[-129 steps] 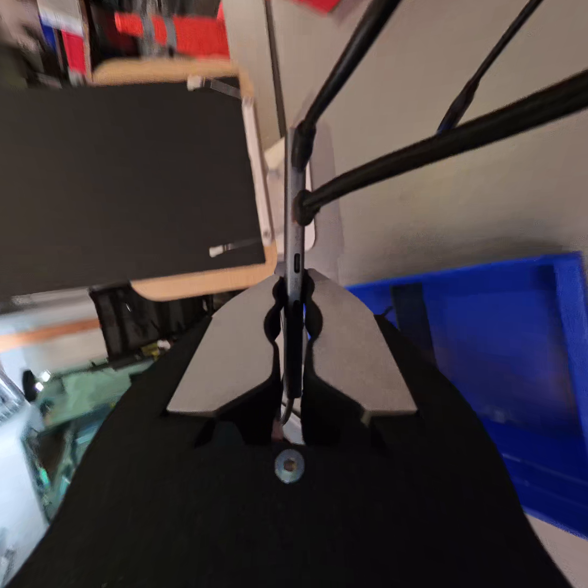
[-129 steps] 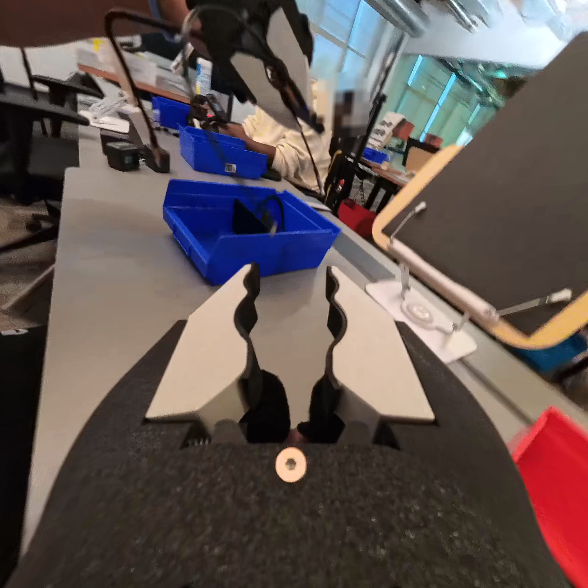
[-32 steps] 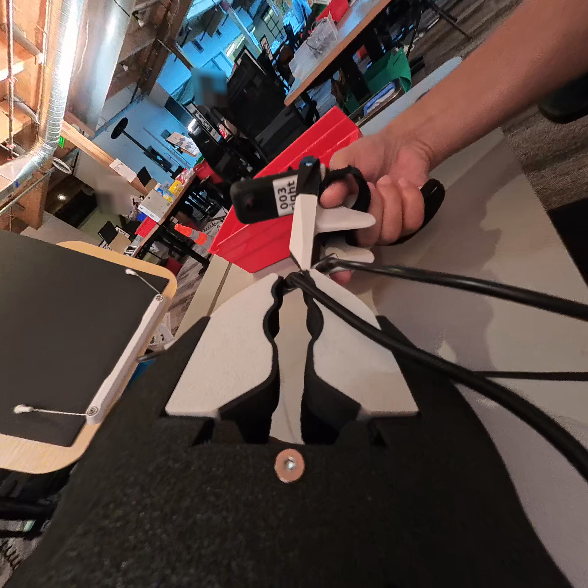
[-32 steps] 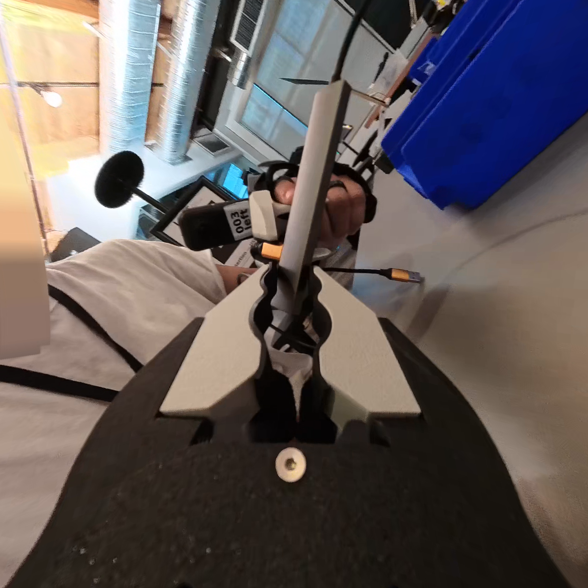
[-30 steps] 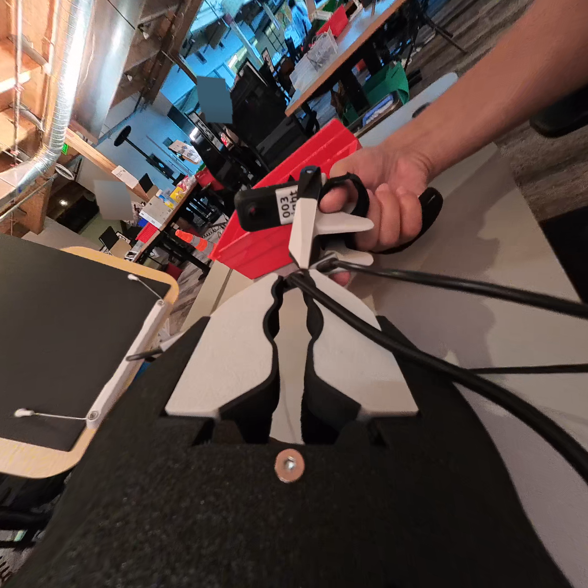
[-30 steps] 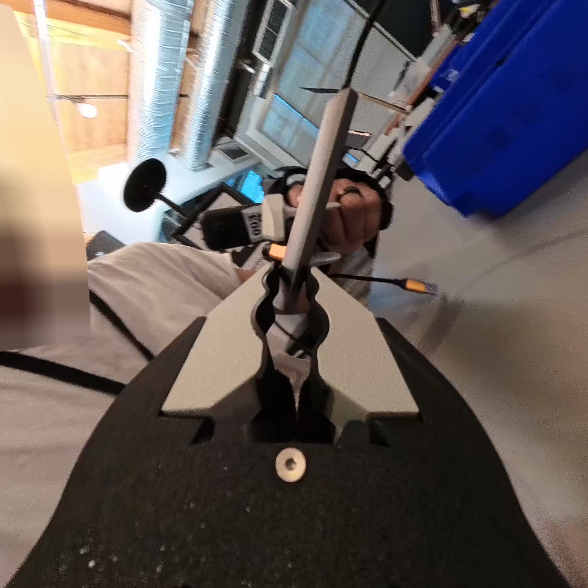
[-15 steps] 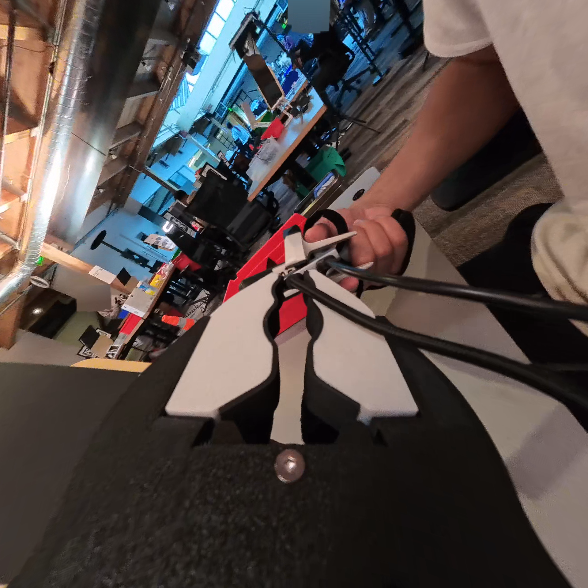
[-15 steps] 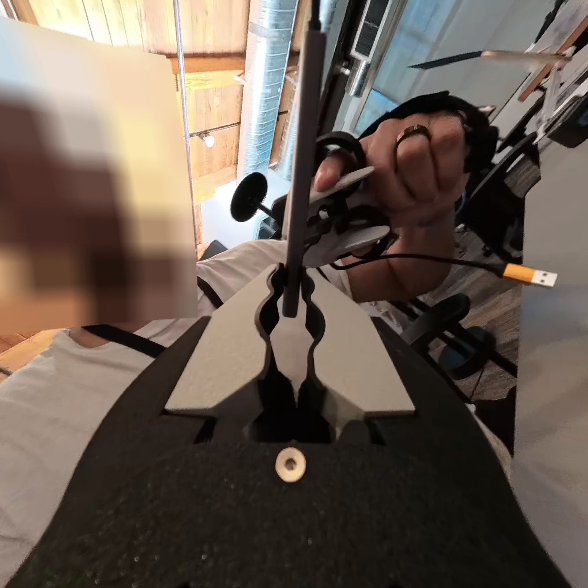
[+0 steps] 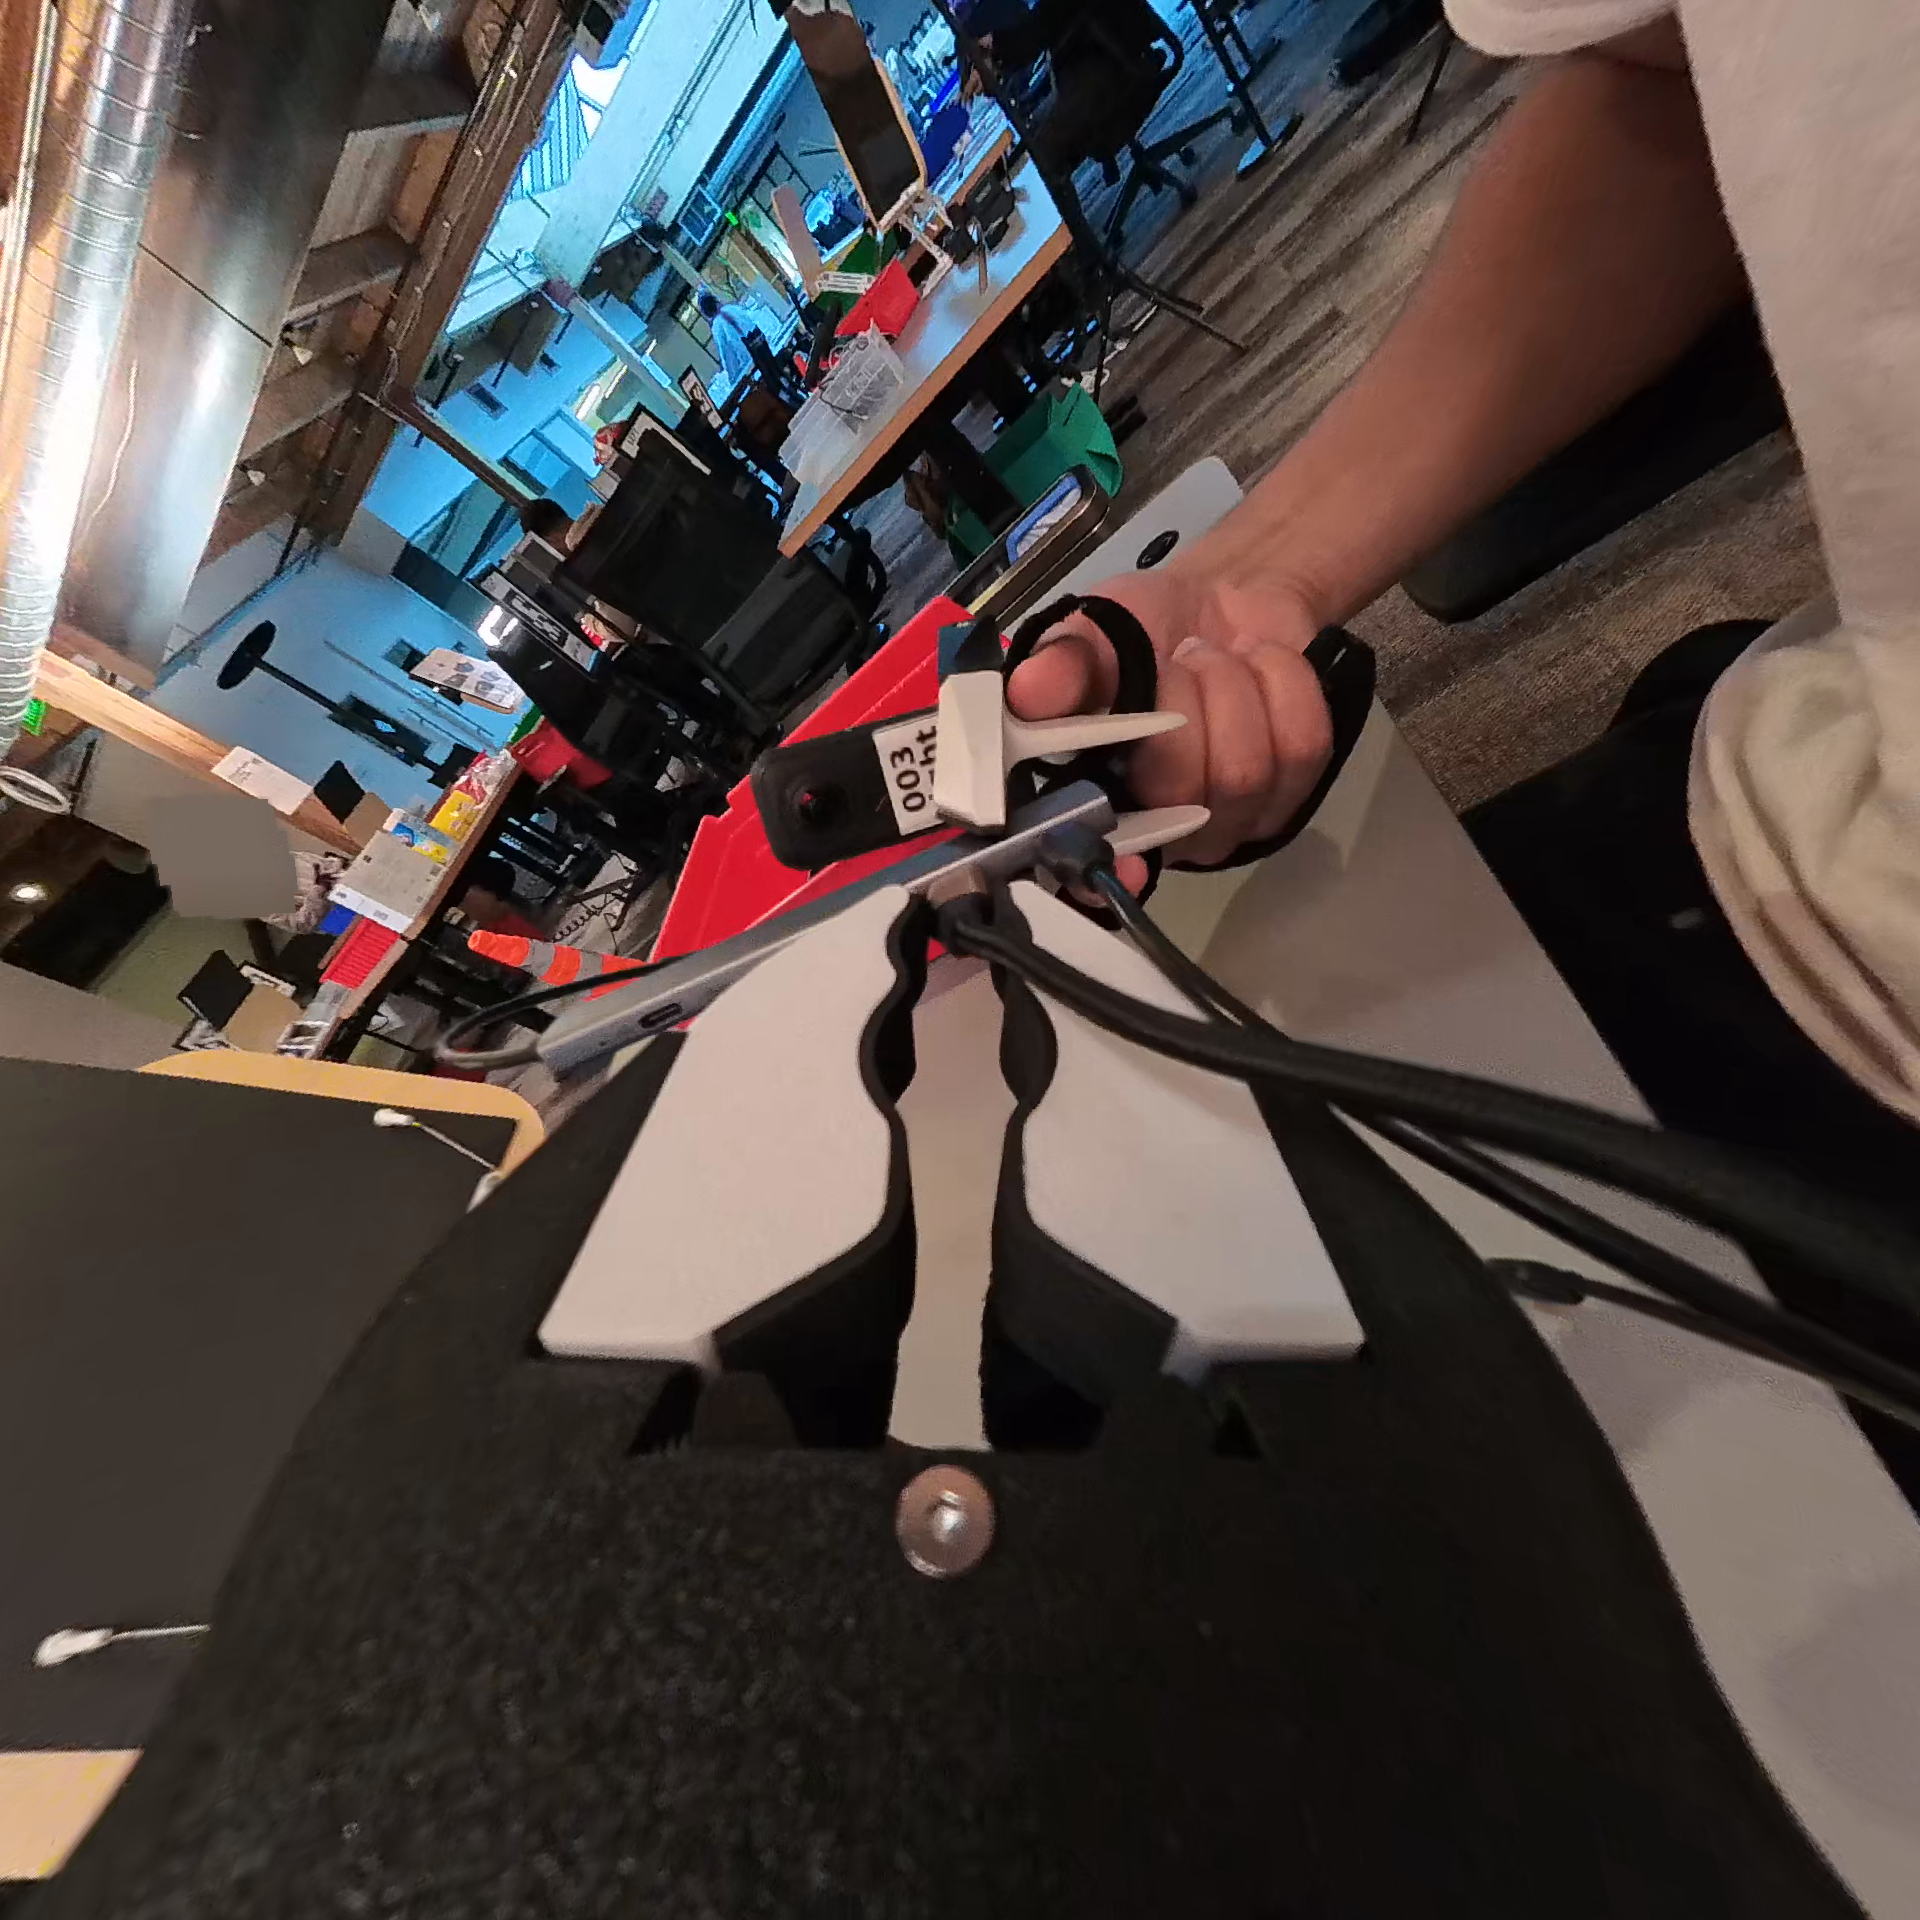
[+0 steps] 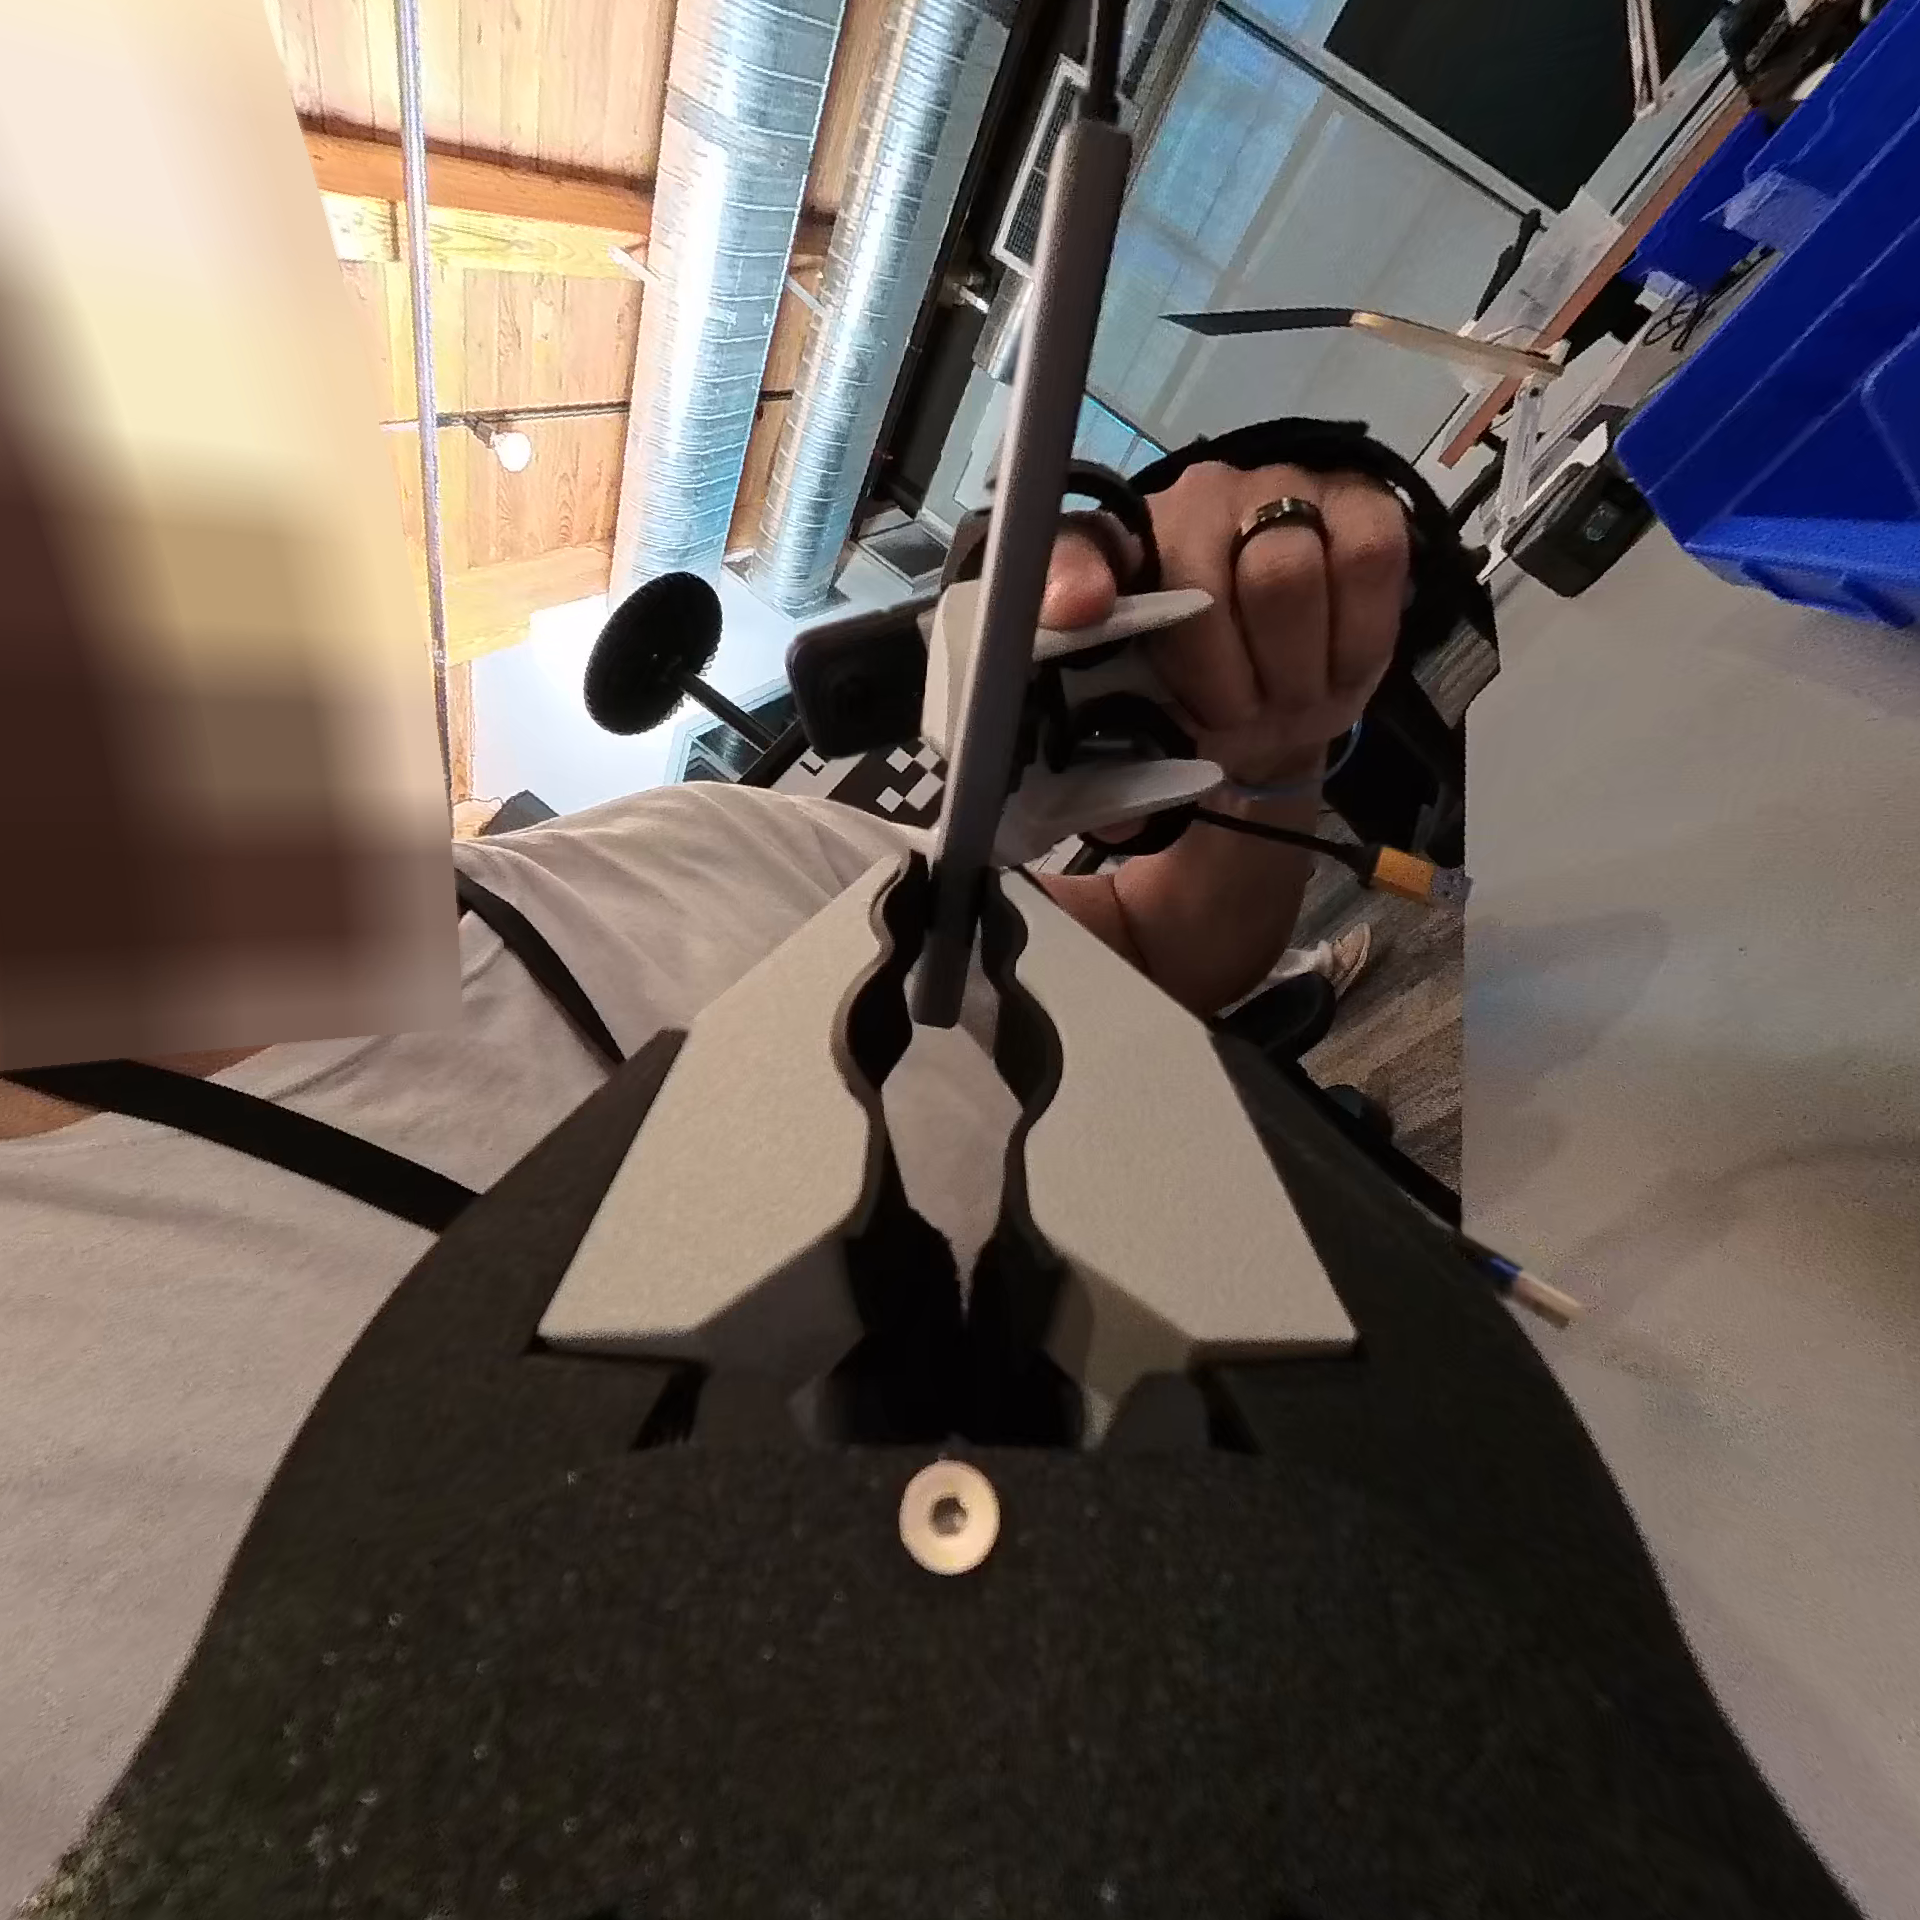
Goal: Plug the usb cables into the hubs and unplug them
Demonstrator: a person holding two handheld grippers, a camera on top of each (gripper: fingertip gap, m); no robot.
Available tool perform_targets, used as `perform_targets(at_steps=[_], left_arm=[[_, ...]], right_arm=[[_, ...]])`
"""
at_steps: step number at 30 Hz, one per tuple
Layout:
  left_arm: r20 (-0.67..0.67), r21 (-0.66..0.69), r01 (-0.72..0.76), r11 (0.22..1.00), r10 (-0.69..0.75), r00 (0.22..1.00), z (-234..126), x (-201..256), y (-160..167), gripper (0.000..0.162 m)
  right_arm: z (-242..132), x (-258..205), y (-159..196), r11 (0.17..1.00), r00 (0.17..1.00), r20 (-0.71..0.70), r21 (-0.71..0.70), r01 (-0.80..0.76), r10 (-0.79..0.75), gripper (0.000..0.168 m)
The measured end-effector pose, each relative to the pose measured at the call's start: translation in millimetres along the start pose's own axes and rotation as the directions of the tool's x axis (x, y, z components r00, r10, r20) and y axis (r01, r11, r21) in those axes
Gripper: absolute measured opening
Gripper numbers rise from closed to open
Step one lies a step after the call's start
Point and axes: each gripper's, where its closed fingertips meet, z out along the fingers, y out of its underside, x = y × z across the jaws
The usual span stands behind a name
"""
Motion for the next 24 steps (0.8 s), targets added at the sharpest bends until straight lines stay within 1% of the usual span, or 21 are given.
perform_targets(at_steps=[6,9,13,15,17,19,20,21,23,24], left_arm=[[-0.005,0.004,0.078,0.997,-0.078,0.997,-0.2,3.0,10.6,0.012],[0.003,-0.015,0.082,0.996,-0.082,0.997,0.7,4.2,16.8,0.012],[0.011,-0.033,0.071,0.997,-0.071,0.997,-2.0,2.5,19.4,0.012],[0.016,-0.015,0.092,0.996,-0.092,0.996,-1.5,0.2,20.9,0.011],[0.01,-0.011,0.129,0.992,-0.129,0.992,1.6,-1.7,25.8,0.012],[0.031,-0.021,0.223,0.975,-0.222,0.975,5.2,-7.6,35.0,0.011],[0.06,-0.033,0.286,0.958,-0.284,0.957,7.1,-12.4,42.8,0.01],[0.103,-0.056,0.352,0.934,-0.345,0.933,9.5,-17.4,53.0,0.01],[0.144,-0.119,0.455,0.883,-0.438,0.887,16.5,-17.3,72.4,0.01],[0.16,-0.156,0.462,0.873,-0.439,0.884,19.8,-15.8,79.6,0.01]], right_arm=[[-3.6,10.8,0.2,1.0,0.999,-0.037,0.001,0.001,-0.001,0.008],[-7.0,14.4,-0.2,0.999,0.997,-0.073,-0.022,0.027,-0.028,0.008],[-9.2,15.9,-4.1,0.999,0.996,-0.087,0.006,0.035,-0.034,0.008],[-9.8,18.0,-7.5,1.0,0.996,-0.083,0.012,0.027,-0.026,0.008],[-14.7,23.5,-11.0,0.997,0.988,-0.136,-0.009,0.075,-0.075,0.011],[-24.3,28.2,-21.0,0.984,0.955,-0.24,-0.033,0.173,-0.176,0.019],[-30.8,32.1,-26.4,0.966,0.91,-0.324,-0.065,0.25,-0.258,0.025],[-37.9,35.9,-30.7,0.929,0.834,-0.411,-0.121,0.349,-0.368,0.032],[-49.6,48.8,-34.5,0.819,0.609,-0.555,-0.299,0.489,-0.567,0.039],[-54.6,56.3,-38.3,0.762,0.48,-0.606,-0.385,0.521,-0.634,0.042]])
